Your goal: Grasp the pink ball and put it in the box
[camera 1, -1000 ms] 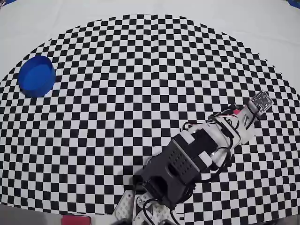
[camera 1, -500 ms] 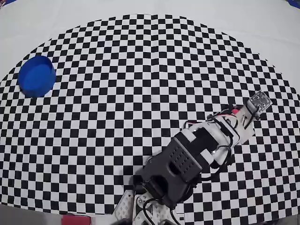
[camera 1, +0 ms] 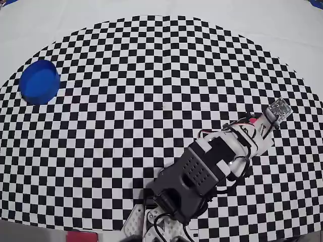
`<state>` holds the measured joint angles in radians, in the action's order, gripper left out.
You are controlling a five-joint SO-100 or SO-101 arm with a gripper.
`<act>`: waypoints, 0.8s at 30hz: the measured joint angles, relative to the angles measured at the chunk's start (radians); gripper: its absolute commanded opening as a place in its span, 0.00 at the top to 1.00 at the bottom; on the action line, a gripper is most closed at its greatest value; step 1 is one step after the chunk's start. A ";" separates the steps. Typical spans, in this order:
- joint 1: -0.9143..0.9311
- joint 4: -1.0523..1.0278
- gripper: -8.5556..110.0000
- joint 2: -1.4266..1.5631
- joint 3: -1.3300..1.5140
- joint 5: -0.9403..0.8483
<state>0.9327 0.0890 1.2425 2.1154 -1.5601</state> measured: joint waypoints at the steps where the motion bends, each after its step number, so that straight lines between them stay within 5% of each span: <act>1: 0.000 0.000 0.68 0.000 0.000 0.000; 5: 0.000 0.000 0.70 0.000 0.000 0.000; 9: 0.000 0.002 0.93 -0.002 -0.003 0.000; 24: 0.000 0.006 0.93 0.026 -0.003 0.000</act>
<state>0.9327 0.0951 1.2686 2.1123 -1.5601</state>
